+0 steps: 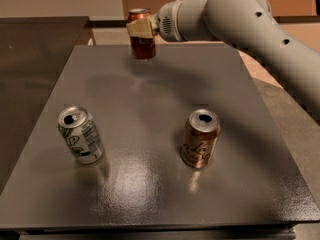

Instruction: Place coke can upright

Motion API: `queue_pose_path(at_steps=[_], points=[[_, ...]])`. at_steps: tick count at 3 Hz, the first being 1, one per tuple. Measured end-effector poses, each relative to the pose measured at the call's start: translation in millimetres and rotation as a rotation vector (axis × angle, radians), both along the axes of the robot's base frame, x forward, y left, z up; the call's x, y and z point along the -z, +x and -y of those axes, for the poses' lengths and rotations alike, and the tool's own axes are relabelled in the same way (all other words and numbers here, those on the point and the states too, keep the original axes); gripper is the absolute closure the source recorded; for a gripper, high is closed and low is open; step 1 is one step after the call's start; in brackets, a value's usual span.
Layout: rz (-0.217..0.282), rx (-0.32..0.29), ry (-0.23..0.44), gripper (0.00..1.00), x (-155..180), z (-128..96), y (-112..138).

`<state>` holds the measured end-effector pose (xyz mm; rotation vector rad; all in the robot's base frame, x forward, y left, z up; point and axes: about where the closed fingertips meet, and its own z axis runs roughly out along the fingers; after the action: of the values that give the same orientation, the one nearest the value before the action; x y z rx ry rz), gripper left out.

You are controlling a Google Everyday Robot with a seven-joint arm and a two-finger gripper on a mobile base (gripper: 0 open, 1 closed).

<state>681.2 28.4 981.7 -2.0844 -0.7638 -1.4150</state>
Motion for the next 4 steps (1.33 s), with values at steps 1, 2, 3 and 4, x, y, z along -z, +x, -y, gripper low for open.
queue_pose_path(at_steps=[1,2,3,4], points=[[0.039,-0.006,-0.062,1.00,8.9,6.4,-3.0],[0.057,-0.004,-0.089,1.00,24.1,10.4,-8.6],[0.079,0.004,-0.098,1.00,32.3,12.2,-10.8],[0.088,0.013,-0.101,1.00,39.5,13.9,-12.1]])
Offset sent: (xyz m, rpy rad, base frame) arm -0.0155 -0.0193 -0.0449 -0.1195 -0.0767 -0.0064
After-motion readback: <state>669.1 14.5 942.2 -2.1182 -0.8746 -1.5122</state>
